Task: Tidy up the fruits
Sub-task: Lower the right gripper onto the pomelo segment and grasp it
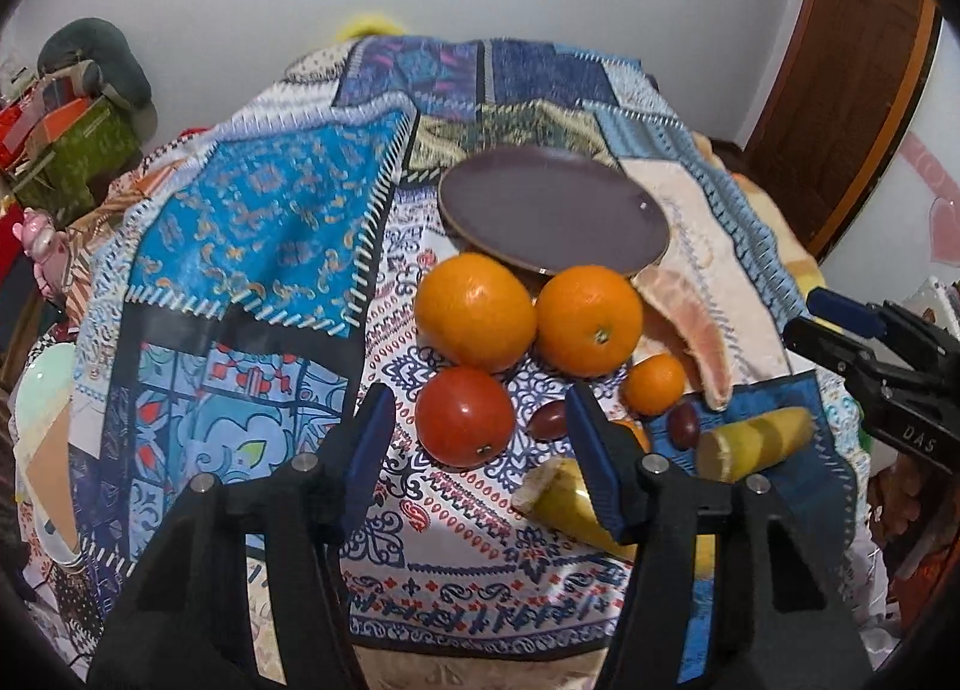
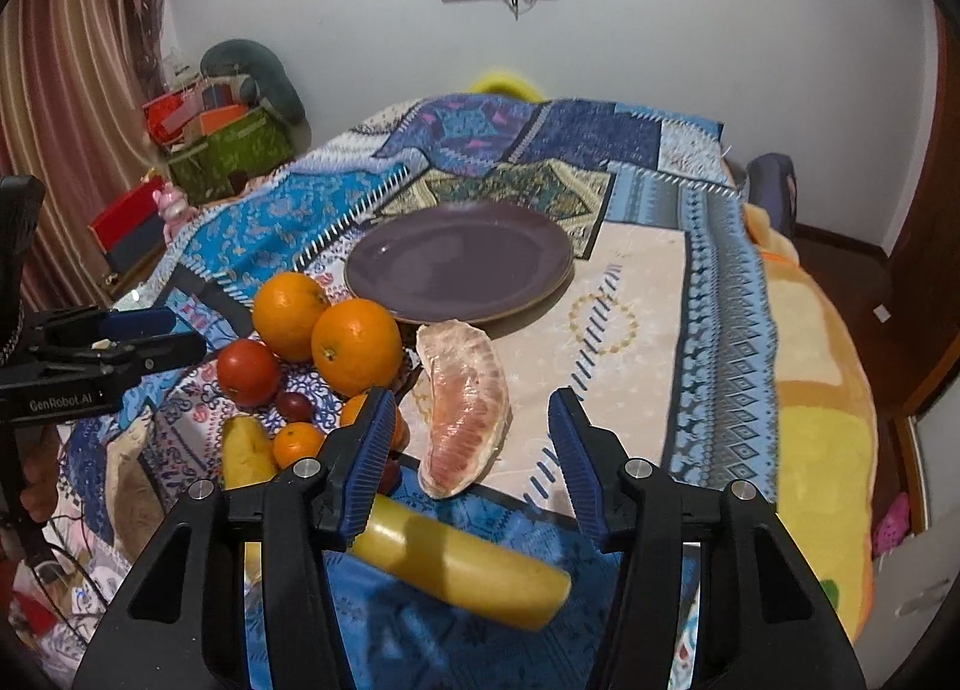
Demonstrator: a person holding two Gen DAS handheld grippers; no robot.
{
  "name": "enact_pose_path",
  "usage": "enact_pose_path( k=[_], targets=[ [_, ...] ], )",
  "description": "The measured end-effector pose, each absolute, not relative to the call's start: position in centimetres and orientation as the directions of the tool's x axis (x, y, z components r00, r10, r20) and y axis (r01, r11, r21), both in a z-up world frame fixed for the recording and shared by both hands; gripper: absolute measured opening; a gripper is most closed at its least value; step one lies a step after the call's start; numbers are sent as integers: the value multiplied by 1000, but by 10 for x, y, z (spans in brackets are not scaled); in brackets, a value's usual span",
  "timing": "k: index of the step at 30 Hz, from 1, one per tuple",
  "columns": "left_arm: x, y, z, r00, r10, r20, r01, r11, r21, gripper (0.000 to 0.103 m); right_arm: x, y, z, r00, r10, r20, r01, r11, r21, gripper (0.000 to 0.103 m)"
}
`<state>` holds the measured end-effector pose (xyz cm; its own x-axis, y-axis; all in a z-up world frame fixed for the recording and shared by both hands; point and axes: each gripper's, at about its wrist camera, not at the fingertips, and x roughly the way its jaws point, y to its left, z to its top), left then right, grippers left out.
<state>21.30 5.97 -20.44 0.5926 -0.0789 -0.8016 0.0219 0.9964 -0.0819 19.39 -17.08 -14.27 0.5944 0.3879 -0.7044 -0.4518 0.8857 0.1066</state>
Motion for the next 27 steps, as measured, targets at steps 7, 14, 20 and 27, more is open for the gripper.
enact_pose_path(
  k=[7,14,20,27],
  targets=[
    [229,65,-228,543,-95,-834,11,994,-105,59,217,-160,-161,544,394,-741,-463,877,126,50],
    [238,68,-245,513,-116,-851,11,992,-128,59,236,-148,-183,476,403,-781,-468,869,163,50],
    [242,73,-254,503,-133,-854,6,989,-150,59,251,-142,-198,422,393,-817,-454,872,185,50],
    [244,73,-256,513,-159,-844,21,985,-173,49,262,-146,-208,373,419,-828,-424,871,249,43]
  ],
)
